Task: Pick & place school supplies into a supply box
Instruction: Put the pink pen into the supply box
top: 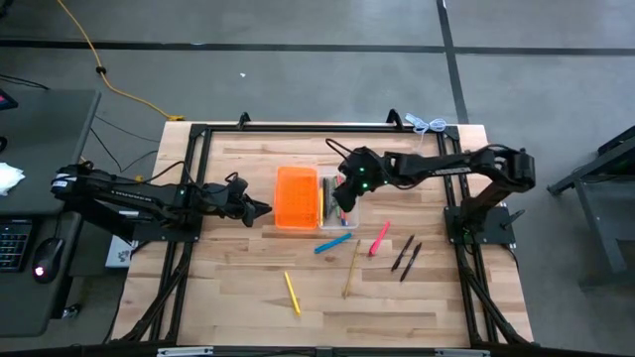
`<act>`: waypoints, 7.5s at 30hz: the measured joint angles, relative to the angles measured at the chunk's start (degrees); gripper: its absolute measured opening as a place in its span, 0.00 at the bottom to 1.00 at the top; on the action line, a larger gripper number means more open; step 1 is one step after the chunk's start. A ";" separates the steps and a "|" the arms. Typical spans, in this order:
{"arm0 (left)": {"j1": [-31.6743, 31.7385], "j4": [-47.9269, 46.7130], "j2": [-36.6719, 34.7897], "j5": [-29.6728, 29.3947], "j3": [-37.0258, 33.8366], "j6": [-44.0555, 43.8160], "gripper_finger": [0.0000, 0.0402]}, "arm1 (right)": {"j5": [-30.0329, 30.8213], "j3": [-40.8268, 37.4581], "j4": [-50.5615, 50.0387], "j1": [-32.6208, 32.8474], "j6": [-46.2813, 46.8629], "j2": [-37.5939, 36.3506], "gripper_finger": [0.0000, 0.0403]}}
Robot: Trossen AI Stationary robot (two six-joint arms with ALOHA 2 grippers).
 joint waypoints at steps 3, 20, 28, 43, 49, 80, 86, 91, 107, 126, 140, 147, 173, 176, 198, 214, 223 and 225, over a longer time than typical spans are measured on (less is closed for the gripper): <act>-0.02 0.24 0.00 0.44 0.00 -0.67 0.36 | 0.01 0.00 -3.73 0.98 -1.03 -2.10 0.24; -0.02 7.52 0.02 1.87 0.02 6.09 0.36 | -0.47 -0.02 -23.30 7.64 -0.87 -8.96 0.25; 0.00 9.25 0.02 4.02 0.02 10.54 0.36 | -0.36 -0.02 -27.02 11.80 2.09 -8.96 0.25; 0.00 8.92 0.09 4.85 0.02 10.32 0.36 | -3.22 -0.02 -38.21 17.96 24.20 -8.94 0.25; 0.00 8.92 0.09 4.84 0.02 10.32 0.36 | -0.65 -0.02 -38.93 21.94 35.59 -8.94 0.25; 0.00 3.29 0.09 4.78 0.04 10.27 0.36 | 13.18 -0.02 -39.46 25.67 60.76 -8.88 0.25; -0.01 3.11 0.09 4.78 0.04 10.30 0.36 | 14.38 -0.90 -39.27 25.67 65.93 -8.86 0.25; 0.00 3.35 0.07 5.72 0.04 10.82 0.36 | 14.61 -2.90 -38.16 25.67 69.42 -8.17 0.25; 0.00 3.76 -4.85 15.59 0.04 11.42 0.36 | 10.61 -6.80 -29.93 22.44 71.50 -2.99 0.25; -0.01 -8.12 -25.60 16.72 0.04 24.39 0.36 | 10.61 -6.80 -30.13 22.13 75.12 2.99 0.25; 0.00 -3.95 -26.18 6.53 -4.16 28.92 0.36 | 12.54 -6.71 -29.17 19.97 74.17 4.67 0.25; -0.02 6.11 -26.22 8.12 -10.94 28.33 0.36 | 12.71 -6.71 -29.62 19.58 72.76 4.67 0.24; -0.02 7.75 -26.18 7.42 -15.39 25.30 0.36 | 12.96 -6.58 -31.90 20.52 70.96 6.41 0.01; -0.02 7.26 -26.18 7.58 -15.41 25.25 0.36 | 12.25 -6.56 -31.92 20.52 70.81 5.93 0.02; -0.02 5.93 -26.18 8.19 -15.51 23.76 0.36 | 17.96 -3.32 -34.51 22.86 63.28 -15.60 0.01; 0.00 6.06 -26.20 8.35 -15.52 22.50 0.36 | 21.06 -3.96 -0.99 23.23 32.17 -26.93 0.01; -0.02 6.14 -26.19 8.36 -15.52 22.43 0.36 | 11.29 -3.96 19.01 23.25 17.56 -26.92 0.01; -0.02 6.15 -26.21 8.37 -15.52 22.43 0.36 | 9.39 -3.96 23.14 23.25 14.70 -26.91 0.00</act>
